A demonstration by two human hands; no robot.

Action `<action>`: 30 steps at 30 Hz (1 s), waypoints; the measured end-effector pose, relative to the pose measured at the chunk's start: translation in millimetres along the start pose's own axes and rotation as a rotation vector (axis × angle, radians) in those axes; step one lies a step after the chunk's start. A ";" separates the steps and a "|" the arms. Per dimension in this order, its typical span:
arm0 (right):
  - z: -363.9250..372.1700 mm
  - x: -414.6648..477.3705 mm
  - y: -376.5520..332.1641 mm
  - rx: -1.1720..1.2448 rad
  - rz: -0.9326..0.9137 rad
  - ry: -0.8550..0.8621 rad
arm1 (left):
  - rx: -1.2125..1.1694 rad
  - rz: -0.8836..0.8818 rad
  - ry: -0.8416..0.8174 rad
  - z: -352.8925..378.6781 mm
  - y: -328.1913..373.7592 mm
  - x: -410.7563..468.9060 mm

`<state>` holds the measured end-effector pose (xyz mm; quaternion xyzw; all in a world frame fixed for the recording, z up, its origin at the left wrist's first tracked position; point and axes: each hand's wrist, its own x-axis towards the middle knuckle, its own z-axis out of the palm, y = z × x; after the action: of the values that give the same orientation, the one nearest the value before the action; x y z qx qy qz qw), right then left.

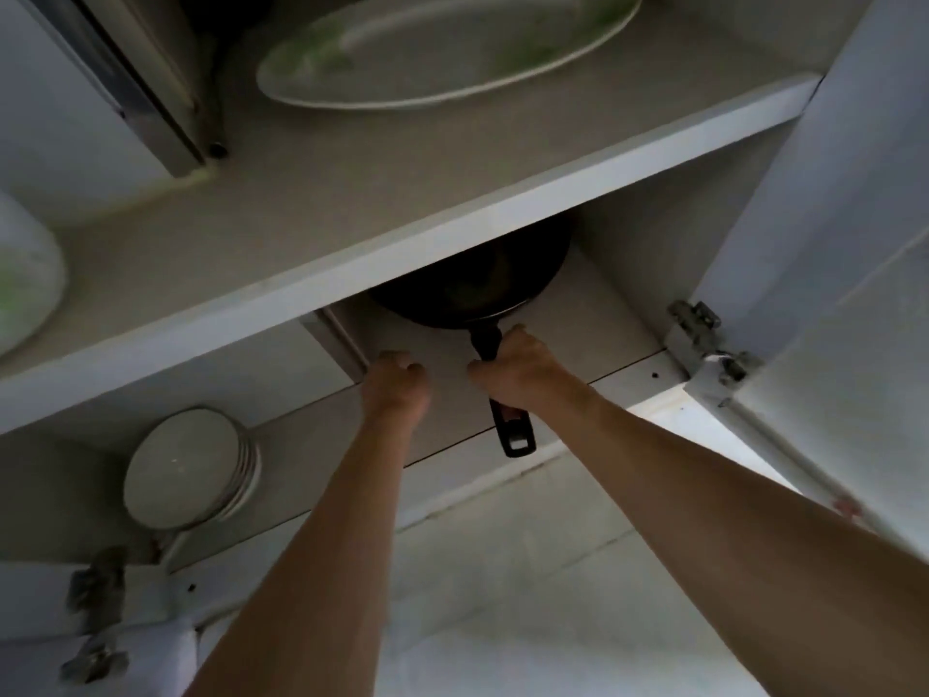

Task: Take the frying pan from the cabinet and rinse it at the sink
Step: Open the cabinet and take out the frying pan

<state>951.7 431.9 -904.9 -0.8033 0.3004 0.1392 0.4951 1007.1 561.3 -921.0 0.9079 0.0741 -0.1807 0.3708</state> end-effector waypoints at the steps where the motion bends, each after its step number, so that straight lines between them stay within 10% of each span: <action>1: 6.3 8.4 1.6 0.156 0.056 -0.046 | -0.120 -0.027 -0.028 2.4 0.5 12.0; 4: 15.5 19.0 8.7 0.462 0.154 -0.105 | -0.460 -0.165 -0.055 4.8 -1.2 38.1; 12: -7.8 -6.4 64.5 0.290 0.136 -0.004 | -0.789 -0.342 -0.156 9.5 -13.3 37.5; 30: -32.0 -208.5 130.2 0.396 0.547 -0.175 | -0.617 -0.490 -0.288 -0.2 -58.3 -98.3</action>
<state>705.7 432.8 -873.9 -0.5665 0.4822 0.2742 0.6094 900.8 603.0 -920.8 0.6752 0.2859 -0.3579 0.5782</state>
